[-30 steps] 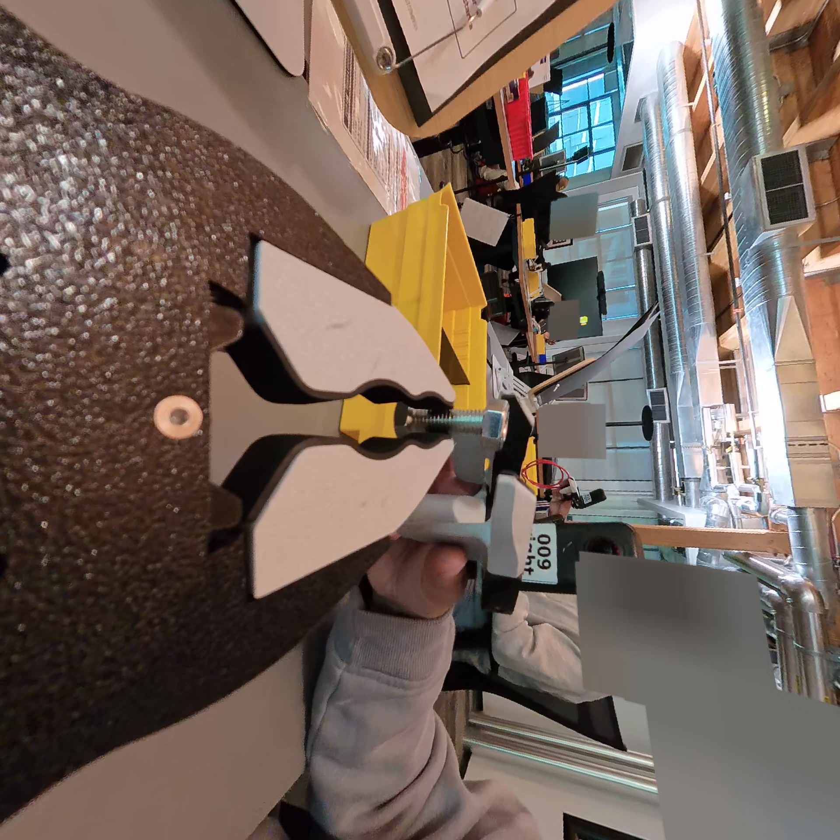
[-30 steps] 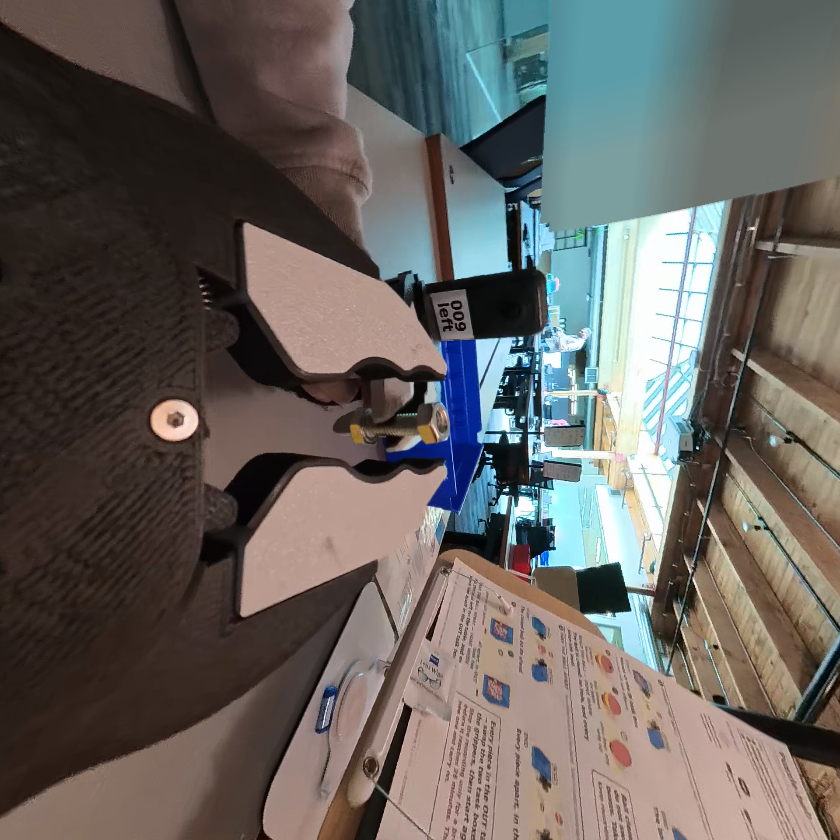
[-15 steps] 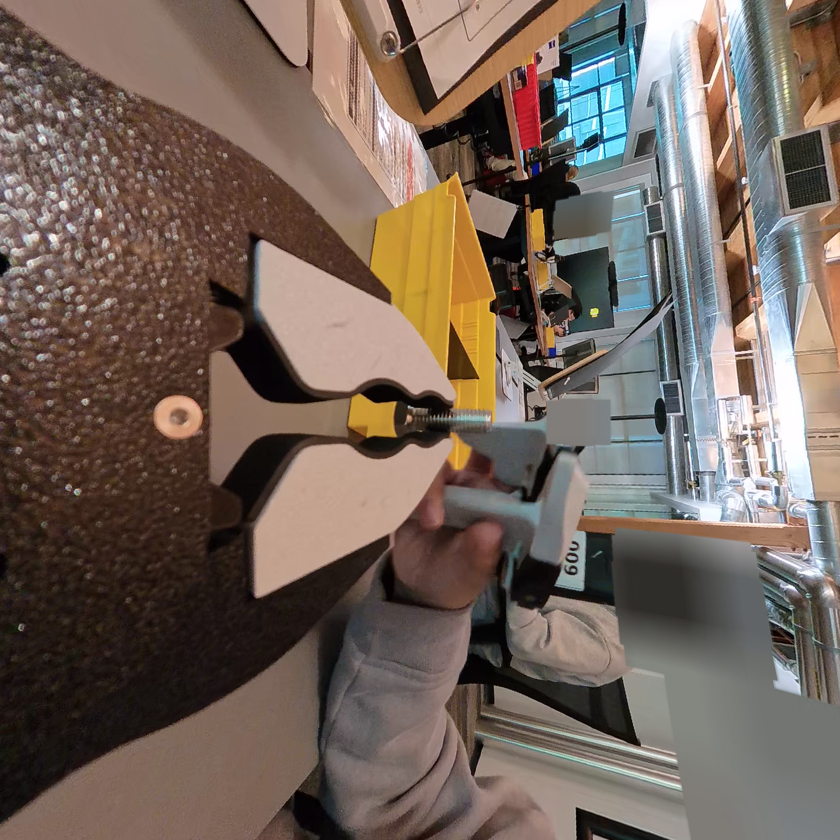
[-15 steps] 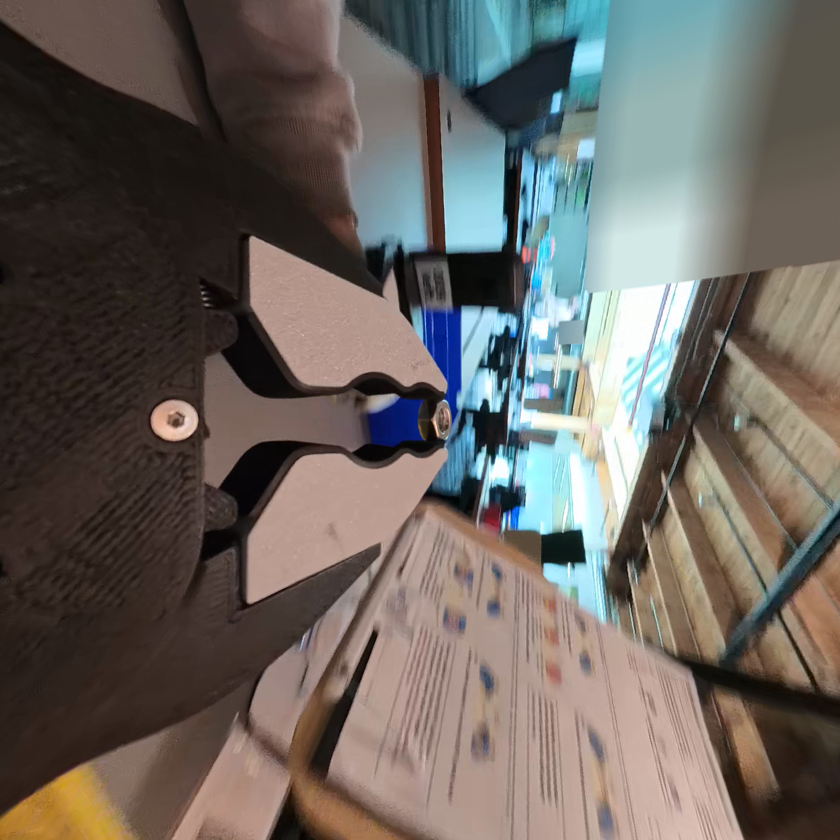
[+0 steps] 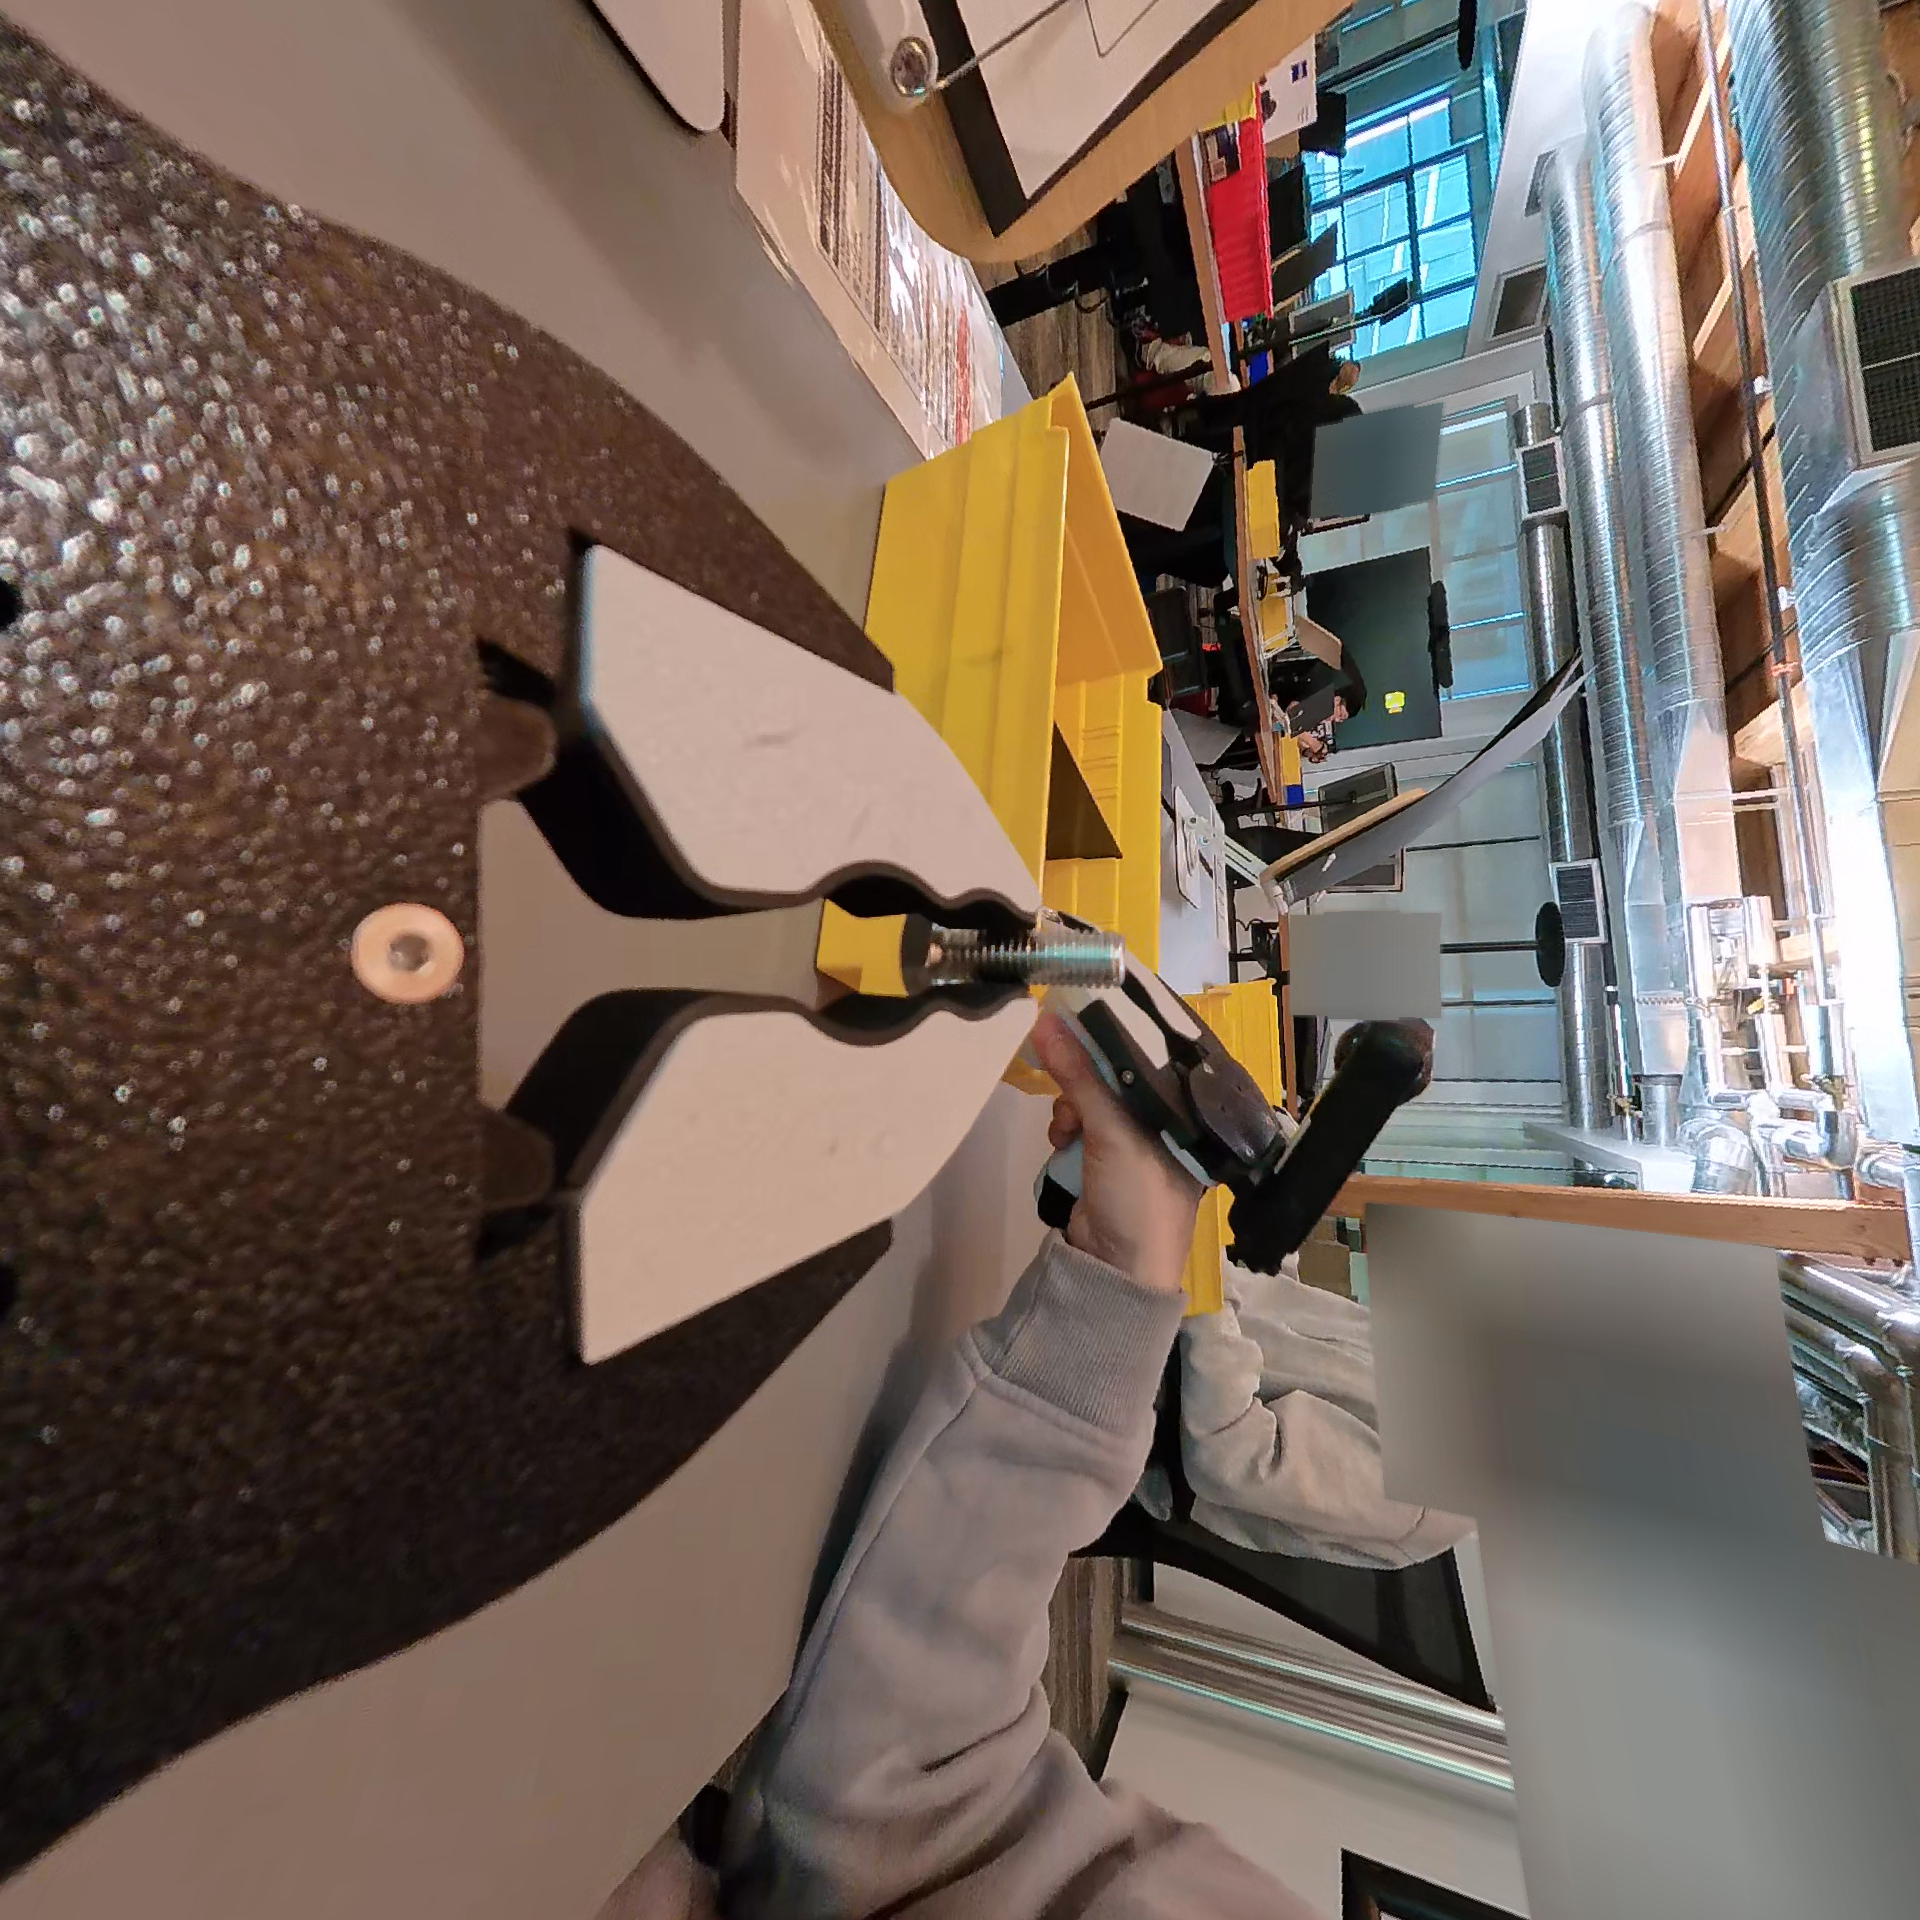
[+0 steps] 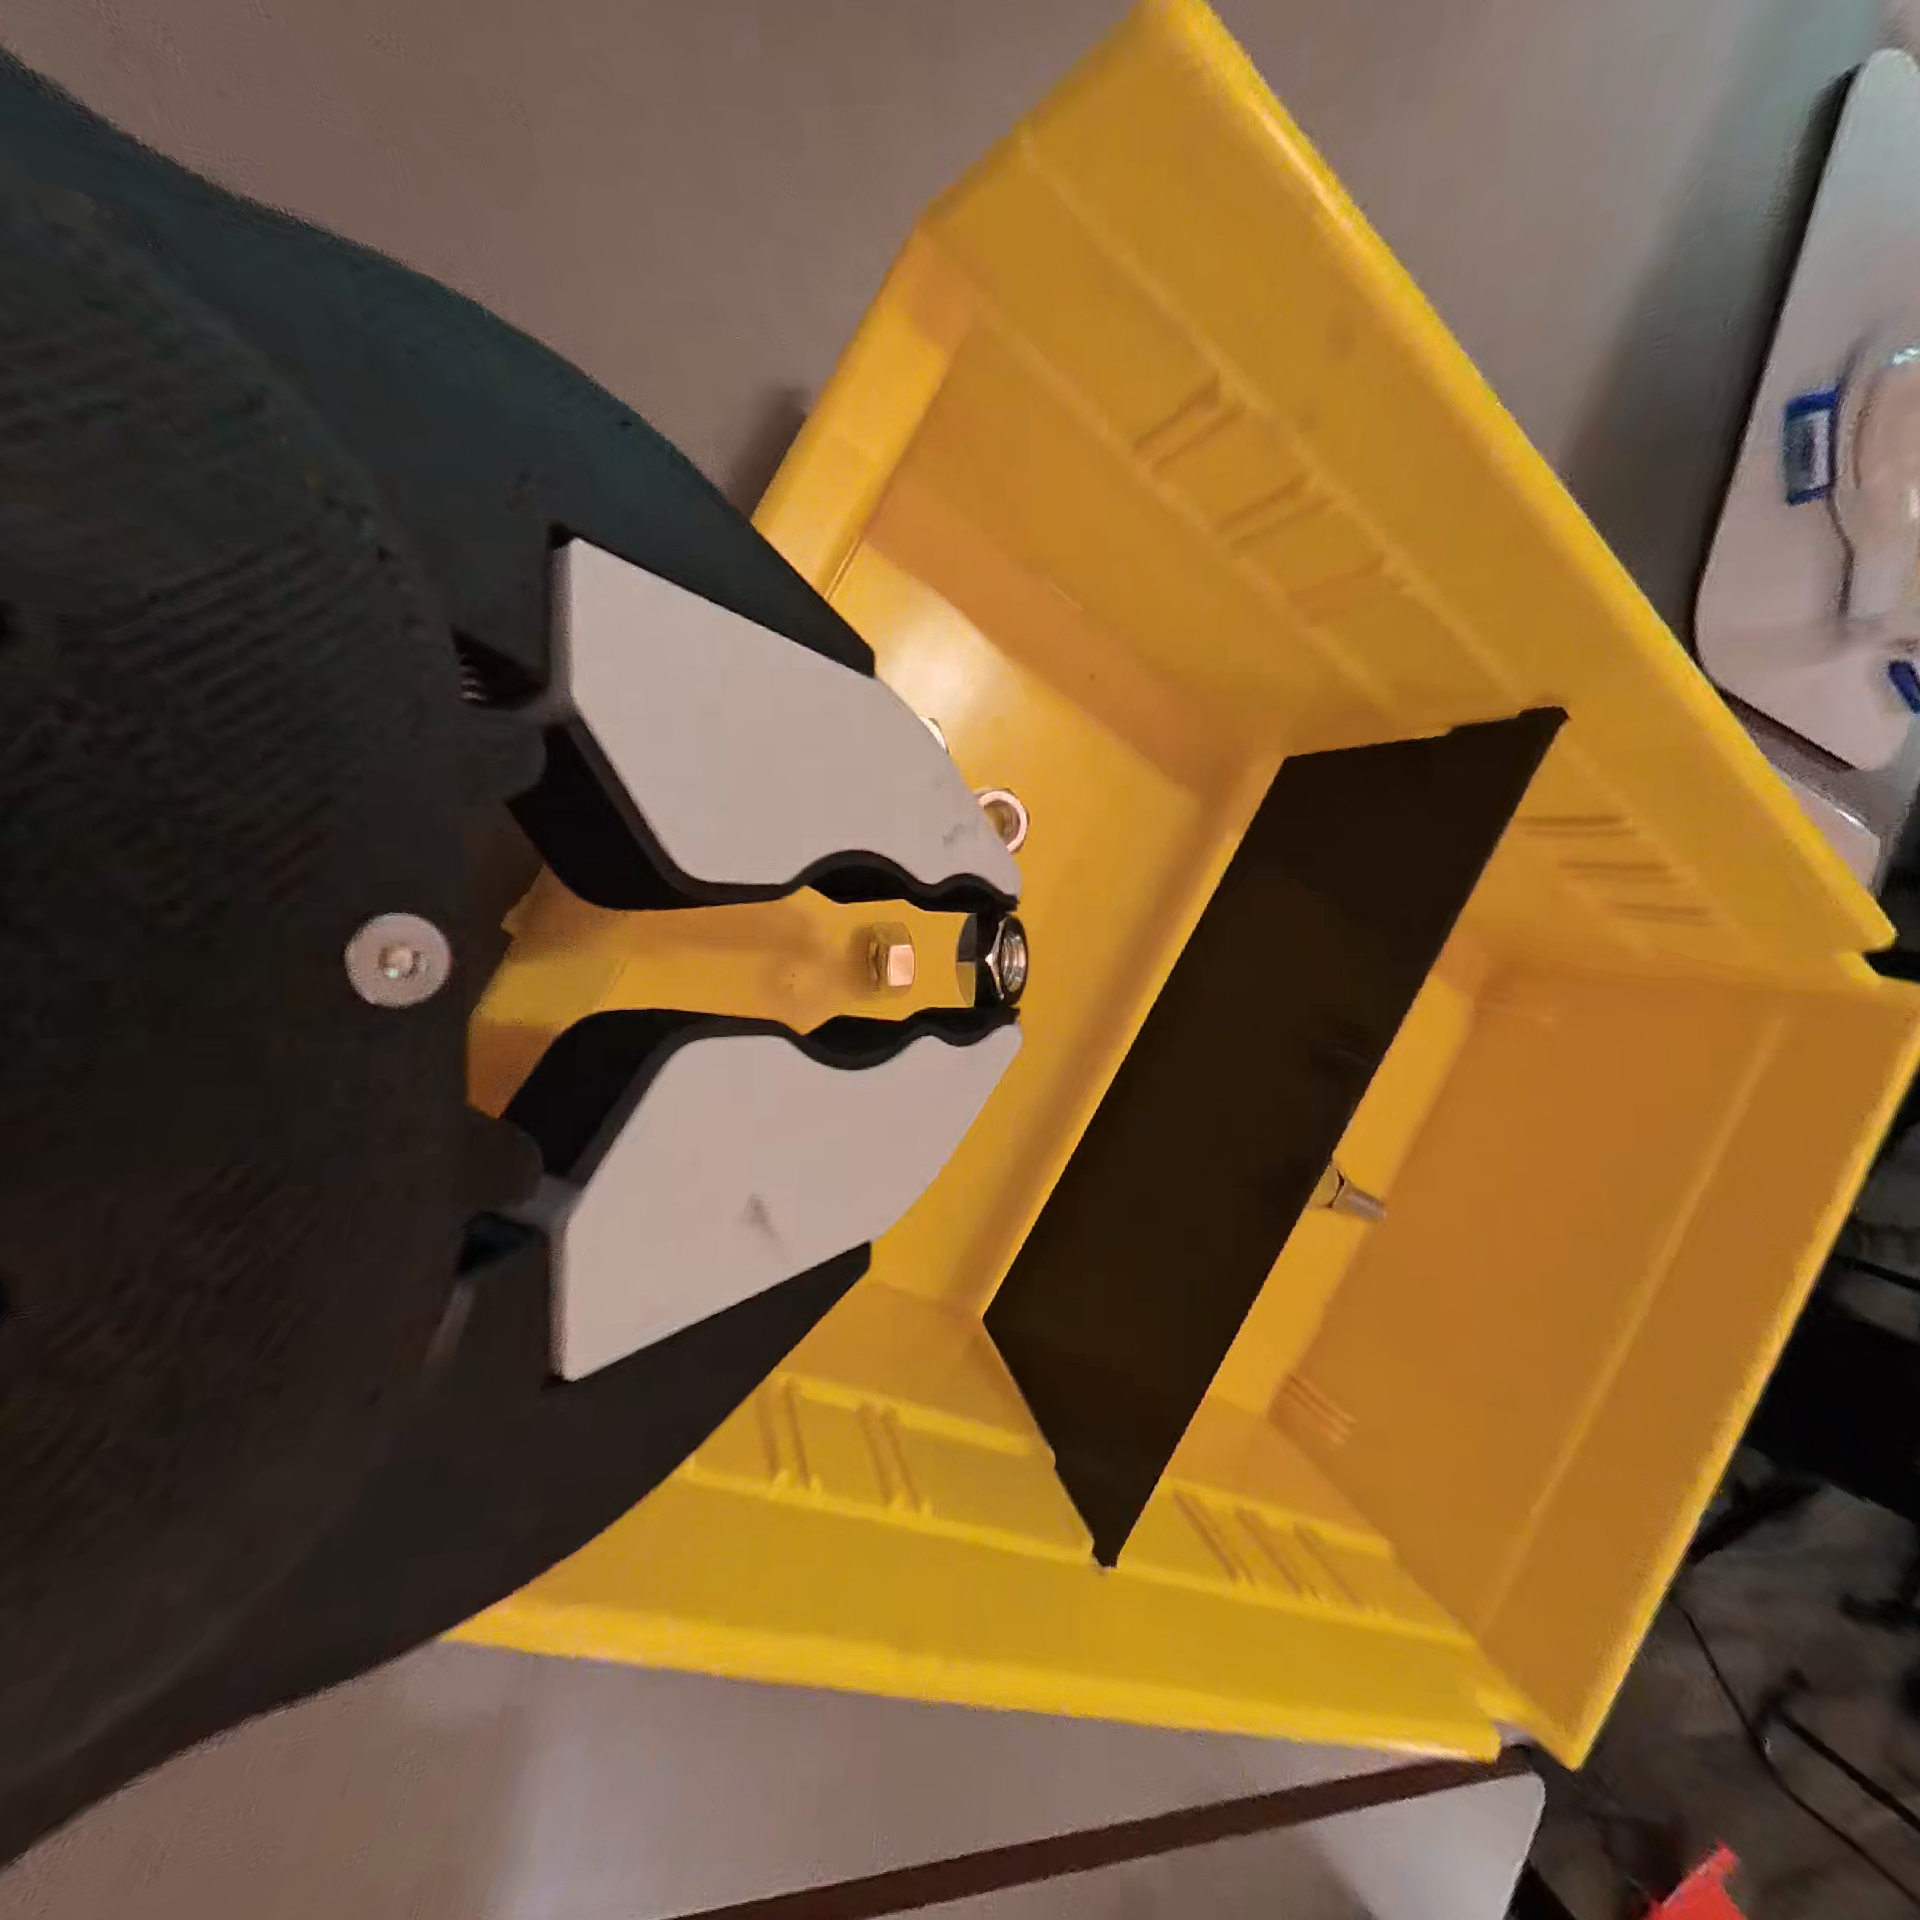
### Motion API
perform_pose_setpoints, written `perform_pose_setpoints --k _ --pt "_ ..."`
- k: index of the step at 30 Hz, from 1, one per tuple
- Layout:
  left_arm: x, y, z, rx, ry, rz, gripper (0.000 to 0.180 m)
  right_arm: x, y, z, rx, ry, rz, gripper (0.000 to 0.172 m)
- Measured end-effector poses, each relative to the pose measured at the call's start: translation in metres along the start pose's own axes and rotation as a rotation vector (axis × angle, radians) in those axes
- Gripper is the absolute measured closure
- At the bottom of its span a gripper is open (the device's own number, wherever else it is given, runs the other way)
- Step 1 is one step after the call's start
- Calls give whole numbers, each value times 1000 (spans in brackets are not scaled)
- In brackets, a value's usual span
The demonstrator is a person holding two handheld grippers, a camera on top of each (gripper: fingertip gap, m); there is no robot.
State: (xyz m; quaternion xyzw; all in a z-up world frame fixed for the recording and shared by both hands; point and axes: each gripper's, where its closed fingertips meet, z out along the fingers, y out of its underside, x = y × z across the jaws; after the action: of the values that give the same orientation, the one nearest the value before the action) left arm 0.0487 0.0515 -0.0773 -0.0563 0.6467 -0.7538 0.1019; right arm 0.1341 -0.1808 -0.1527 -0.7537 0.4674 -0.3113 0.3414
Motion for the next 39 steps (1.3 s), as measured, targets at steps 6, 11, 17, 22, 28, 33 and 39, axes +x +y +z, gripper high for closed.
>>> perform_pose_setpoints --k 6,11,17,22,28,33,39 --pt "-1 2 -1 -1 2 -11 172 -9 -25 -12 194 -114 92 140" --pt "0 2 0 -4 6 -13 172 -46 -80 -51 570 -336 70 144" --pt "7 4 6 -6 34 -9 172 -172 -100 -91 693 -841 -145 148" --pt "15 2 11 1 72 0 172 -225 -98 -93 683 -938 -242 150" --pt "21 1 11 9 102 10 172 -237 -103 -89 705 -926 -209 156" --pt "21 2 12 5 103 13 172 -235 -101 -82 701 -900 -211 158" --pt "22 -1 12 18 108 16 172 -240 -101 -82 712 -868 -285 163"
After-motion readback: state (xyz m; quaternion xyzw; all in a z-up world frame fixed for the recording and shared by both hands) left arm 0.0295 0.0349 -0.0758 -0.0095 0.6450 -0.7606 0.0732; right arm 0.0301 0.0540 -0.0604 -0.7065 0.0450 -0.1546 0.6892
